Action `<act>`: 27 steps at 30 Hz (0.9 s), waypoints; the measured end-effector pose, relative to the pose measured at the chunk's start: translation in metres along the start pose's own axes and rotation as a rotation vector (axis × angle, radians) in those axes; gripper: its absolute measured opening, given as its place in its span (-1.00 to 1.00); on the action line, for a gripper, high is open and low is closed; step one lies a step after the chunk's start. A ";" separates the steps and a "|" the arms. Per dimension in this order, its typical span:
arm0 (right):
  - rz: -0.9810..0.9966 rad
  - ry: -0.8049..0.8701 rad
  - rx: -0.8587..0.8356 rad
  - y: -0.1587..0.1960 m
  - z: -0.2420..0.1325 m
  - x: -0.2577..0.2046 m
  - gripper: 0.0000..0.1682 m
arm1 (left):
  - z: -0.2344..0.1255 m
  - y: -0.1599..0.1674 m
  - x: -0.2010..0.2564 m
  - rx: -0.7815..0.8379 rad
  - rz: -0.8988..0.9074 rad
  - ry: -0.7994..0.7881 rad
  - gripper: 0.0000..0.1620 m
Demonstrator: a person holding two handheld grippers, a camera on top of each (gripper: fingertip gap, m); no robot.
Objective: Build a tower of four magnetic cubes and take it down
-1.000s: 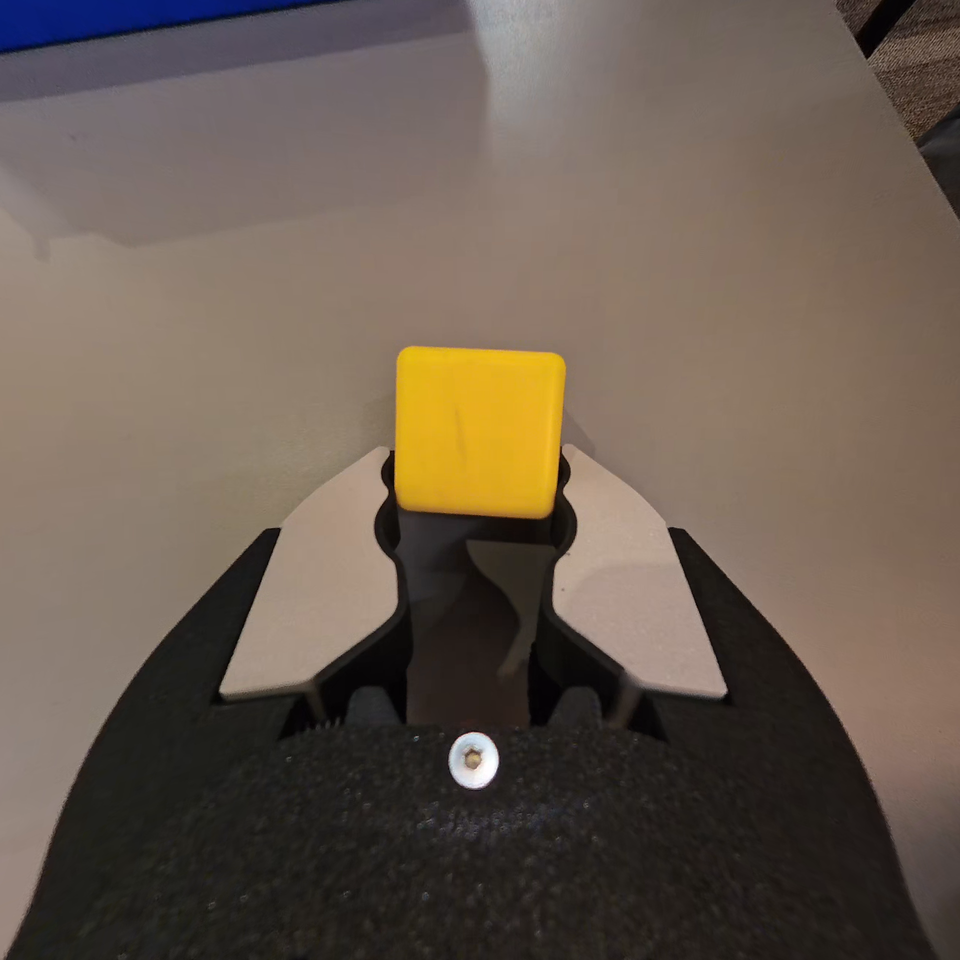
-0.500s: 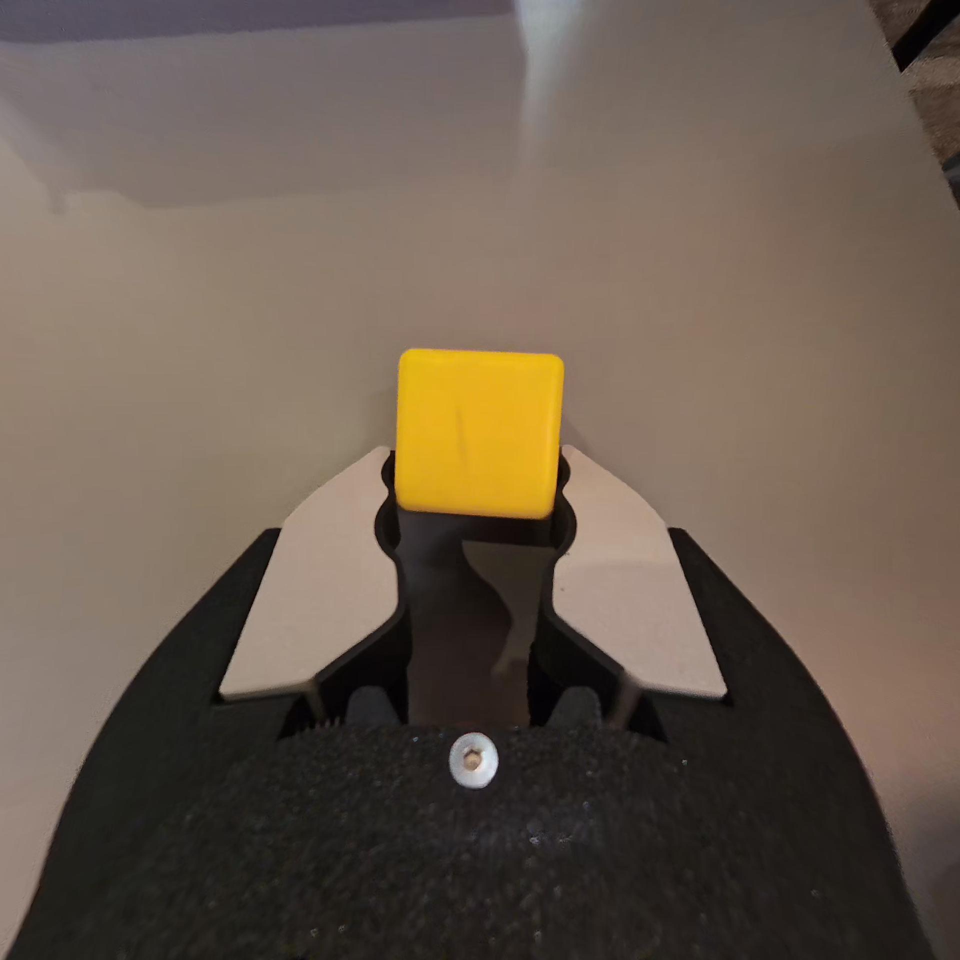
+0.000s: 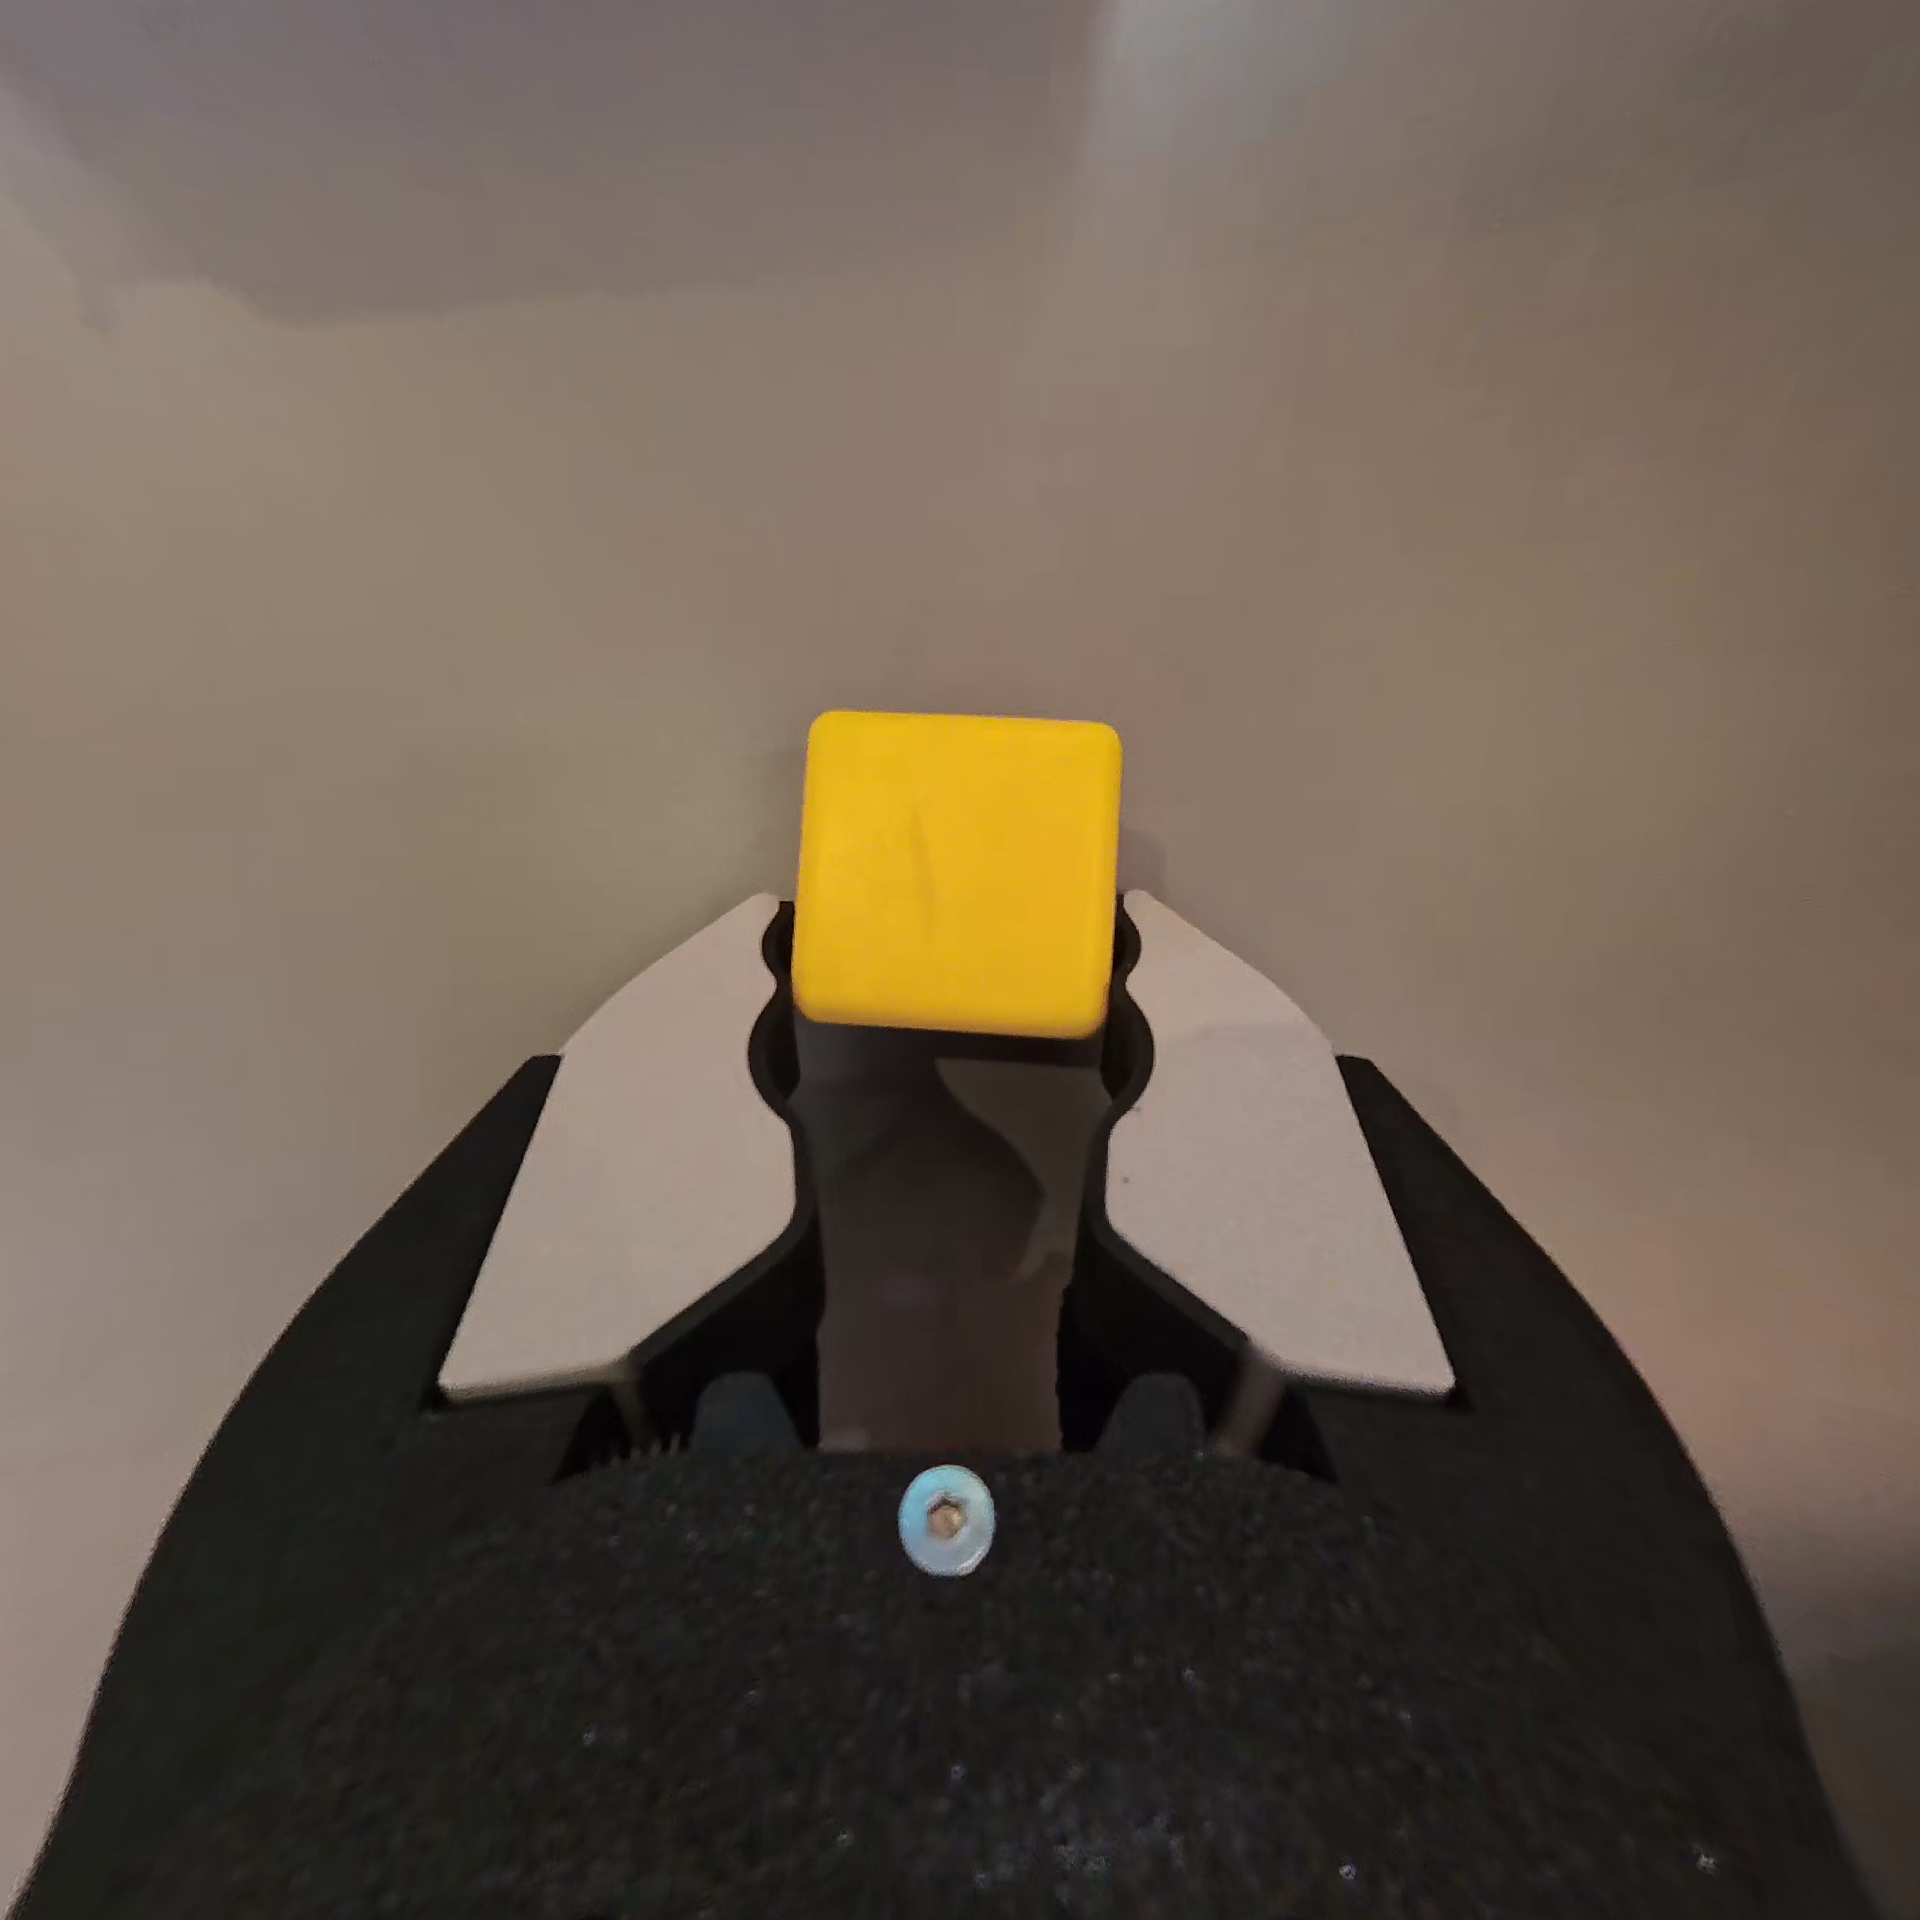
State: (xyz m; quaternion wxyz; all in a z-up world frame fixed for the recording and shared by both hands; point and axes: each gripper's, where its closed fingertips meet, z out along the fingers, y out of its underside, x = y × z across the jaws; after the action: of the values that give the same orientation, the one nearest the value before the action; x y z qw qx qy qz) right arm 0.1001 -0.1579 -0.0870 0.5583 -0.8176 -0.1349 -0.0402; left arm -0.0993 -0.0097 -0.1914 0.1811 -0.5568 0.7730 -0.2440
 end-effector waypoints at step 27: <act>-0.502 -0.589 -0.253 -0.062 0.142 -0.178 -0.13 | -0.124 -0.016 0.212 1.084 -0.688 -0.329 -0.28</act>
State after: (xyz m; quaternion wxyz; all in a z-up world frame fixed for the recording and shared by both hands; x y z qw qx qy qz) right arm -0.0995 -0.0372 -0.1225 0.3637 -0.7979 -0.4787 0.0445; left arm -0.2219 -0.1931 -0.0832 0.4632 -0.6320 0.2813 -0.5540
